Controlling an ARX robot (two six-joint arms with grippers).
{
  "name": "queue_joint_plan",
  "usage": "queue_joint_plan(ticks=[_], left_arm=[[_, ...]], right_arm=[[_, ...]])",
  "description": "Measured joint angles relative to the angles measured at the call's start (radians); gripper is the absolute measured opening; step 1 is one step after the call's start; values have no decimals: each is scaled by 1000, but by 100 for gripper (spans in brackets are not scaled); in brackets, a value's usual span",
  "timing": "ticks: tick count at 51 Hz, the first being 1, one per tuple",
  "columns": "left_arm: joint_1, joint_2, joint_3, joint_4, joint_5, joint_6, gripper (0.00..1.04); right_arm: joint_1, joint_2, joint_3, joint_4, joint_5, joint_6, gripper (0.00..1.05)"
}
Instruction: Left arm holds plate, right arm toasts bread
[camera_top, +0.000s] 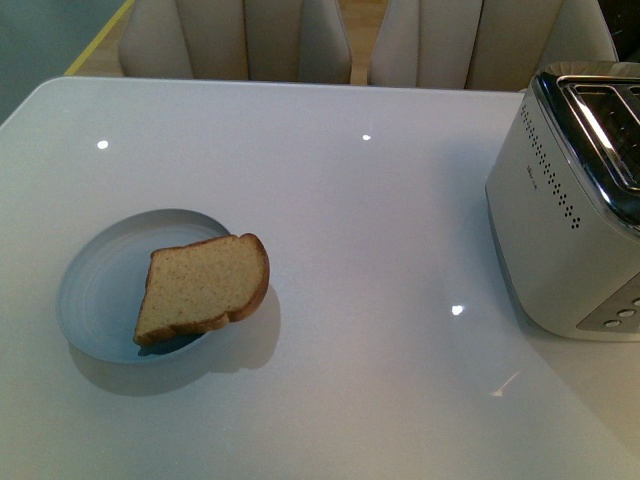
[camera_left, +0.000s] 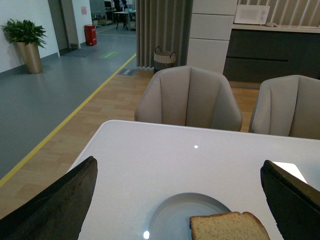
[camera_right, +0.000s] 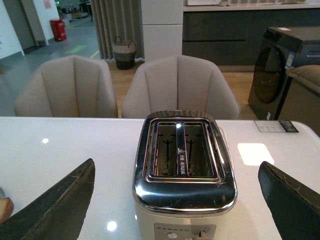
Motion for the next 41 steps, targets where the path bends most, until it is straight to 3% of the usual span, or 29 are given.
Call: queue_joint_plan(ticks=[41], left_arm=[[0, 0, 0, 0, 0, 0, 97]], right_arm=[[0, 0, 0, 0, 0, 0, 96]])
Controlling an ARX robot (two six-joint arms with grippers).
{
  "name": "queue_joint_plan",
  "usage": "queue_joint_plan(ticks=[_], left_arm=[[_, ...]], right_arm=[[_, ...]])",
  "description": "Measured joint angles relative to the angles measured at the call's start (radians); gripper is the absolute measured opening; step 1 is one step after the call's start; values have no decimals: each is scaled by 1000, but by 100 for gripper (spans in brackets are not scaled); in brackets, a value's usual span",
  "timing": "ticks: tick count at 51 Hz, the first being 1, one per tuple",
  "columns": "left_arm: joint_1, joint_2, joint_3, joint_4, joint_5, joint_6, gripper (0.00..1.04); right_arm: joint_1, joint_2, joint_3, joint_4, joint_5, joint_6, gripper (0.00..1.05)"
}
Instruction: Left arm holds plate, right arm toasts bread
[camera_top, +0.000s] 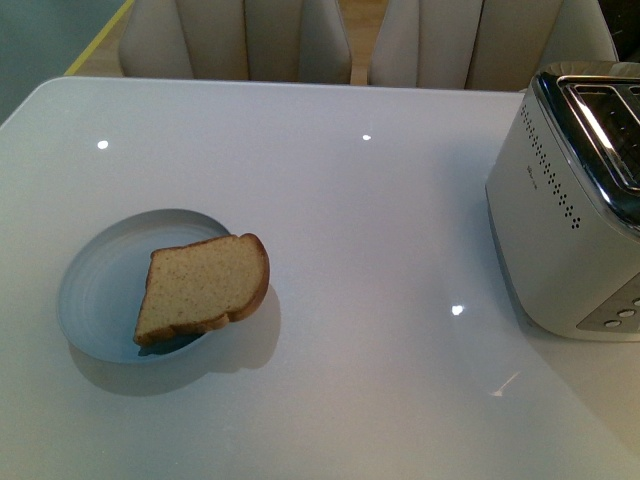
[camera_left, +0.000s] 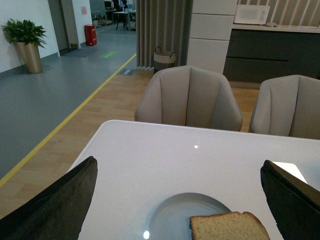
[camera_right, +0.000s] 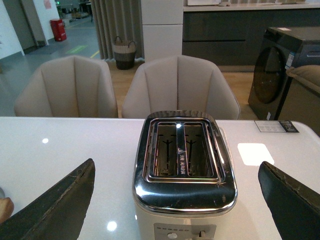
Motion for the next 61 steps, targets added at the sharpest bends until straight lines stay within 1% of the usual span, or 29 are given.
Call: queue_joint_plan(ticks=[13, 14, 17, 18, 19, 21, 26, 31, 37, 41, 43, 47, 51, 54, 61], left_arm=[[0, 0, 0, 0, -1, 0, 97], [-2, 3, 2, -6, -12, -4, 97], [-37, 80, 63, -173, -142, -42, 97], [-42, 100, 75, -201, -153, -49, 97], [-44, 135, 95, -251, -189, -59, 97], [-43, 187, 114, -309, -198, -70, 97], [-39, 247, 116, -303, -206, -80, 97], [-34, 310, 124, -240, -199, -89, 97], [13, 440, 133, -101, -131, -88, 97], [79, 584, 146, 40, -61, -84, 97], [132, 720, 168, 160, 2, -86, 97], [189, 940, 207, 336, 74, -92, 97], [221, 1207, 260, 500, 92, -94, 97], [233, 1374, 297, 560, 119, -114, 97], [239, 1599, 348, 626, 160, -172, 97]], right_arm=[[0, 0, 0, 0, 0, 0, 96], [0, 0, 0, 0, 0, 0, 96], [0, 0, 0, 0, 0, 0, 96], [0, 0, 0, 0, 1, 0, 96], [0, 0, 0, 0, 0, 0, 96], [0, -1, 0, 0, -1, 0, 96], [0, -1, 0, 0, 0, 0, 96], [0, -1, 0, 0, 0, 0, 96], [0, -1, 0, 0, 0, 0, 96], [0, -1, 0, 0, 0, 0, 96], [0, -1, 0, 0, 0, 0, 96], [0, -1, 0, 0, 0, 0, 96], [0, -1, 0, 0, 0, 0, 96], [0, -1, 0, 0, 0, 0, 96], [0, -1, 0, 0, 0, 0, 96]])
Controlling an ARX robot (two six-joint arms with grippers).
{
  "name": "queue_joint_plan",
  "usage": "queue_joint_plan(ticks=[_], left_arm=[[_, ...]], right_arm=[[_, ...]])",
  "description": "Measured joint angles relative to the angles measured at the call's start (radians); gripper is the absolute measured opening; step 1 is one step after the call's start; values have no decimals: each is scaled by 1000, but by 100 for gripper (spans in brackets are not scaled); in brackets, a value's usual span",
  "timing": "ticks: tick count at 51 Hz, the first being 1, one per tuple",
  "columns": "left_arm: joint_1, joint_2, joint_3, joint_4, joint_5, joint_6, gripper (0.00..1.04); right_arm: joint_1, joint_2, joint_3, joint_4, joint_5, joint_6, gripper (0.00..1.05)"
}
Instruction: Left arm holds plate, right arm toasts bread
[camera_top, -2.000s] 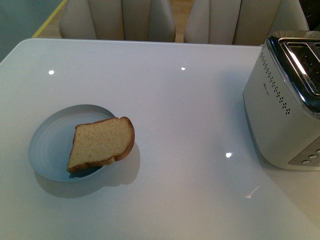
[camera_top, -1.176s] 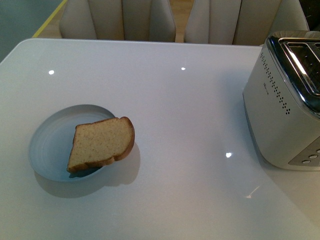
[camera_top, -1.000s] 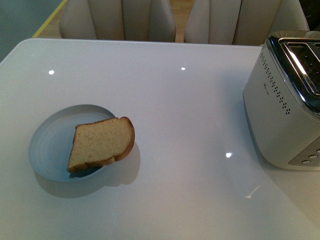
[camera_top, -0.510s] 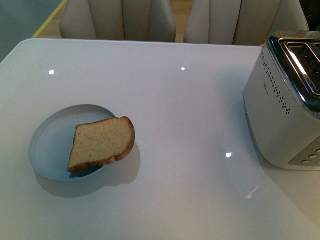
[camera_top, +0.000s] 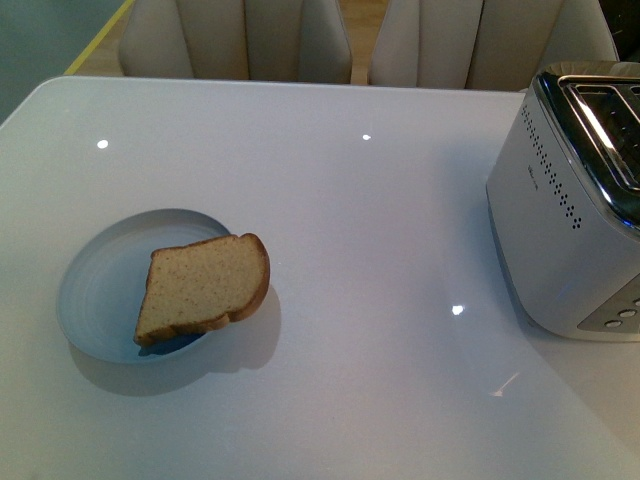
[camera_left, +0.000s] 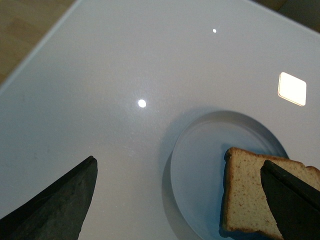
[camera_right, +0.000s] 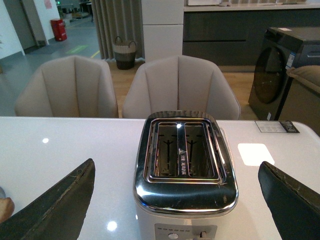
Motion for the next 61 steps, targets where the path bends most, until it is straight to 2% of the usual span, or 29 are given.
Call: queue_joint_plan(ticks=[12, 23, 47, 61], left_arm=[[-19, 311, 127, 29, 27, -31, 97], [-33, 478, 234, 26, 24, -26, 97], [-50, 700, 372, 21, 32, 2, 97], [-92, 760, 439, -2, 61, 3, 97]], right_arm=[[0, 0, 0, 0, 0, 0, 96], [0, 0, 0, 0, 0, 0, 96], [0, 0, 0, 0, 0, 0, 96], [0, 0, 0, 0, 0, 0, 96]])
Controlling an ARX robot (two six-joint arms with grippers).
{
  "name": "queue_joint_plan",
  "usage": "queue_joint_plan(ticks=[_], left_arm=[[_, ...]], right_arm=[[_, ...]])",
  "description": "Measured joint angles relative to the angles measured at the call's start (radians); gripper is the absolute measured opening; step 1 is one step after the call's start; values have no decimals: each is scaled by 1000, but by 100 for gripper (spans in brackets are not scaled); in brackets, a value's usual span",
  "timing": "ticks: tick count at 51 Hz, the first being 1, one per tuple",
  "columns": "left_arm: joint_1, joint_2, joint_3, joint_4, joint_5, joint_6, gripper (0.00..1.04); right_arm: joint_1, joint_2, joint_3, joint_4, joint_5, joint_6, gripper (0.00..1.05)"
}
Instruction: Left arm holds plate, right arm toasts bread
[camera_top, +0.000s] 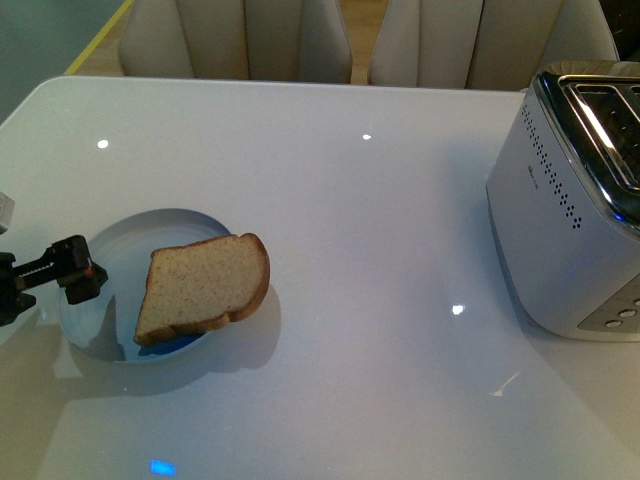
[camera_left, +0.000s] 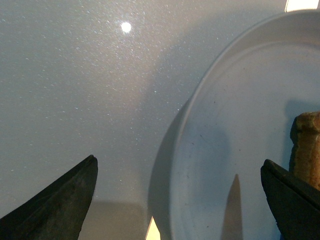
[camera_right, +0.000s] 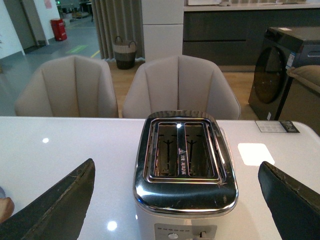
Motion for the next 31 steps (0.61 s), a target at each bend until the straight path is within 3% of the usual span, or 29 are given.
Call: queue_joint_plan(ticks=[17, 21, 31], left_arm=[[-39, 11, 28, -16, 21, 6, 95], [-48, 11, 28, -19, 32, 5, 84], [-56, 20, 28, -43, 47, 5, 42]], right_arm=[[0, 0, 0, 0, 0, 0, 96], [0, 0, 0, 0, 0, 0, 96], [0, 0, 0, 0, 0, 0, 96]])
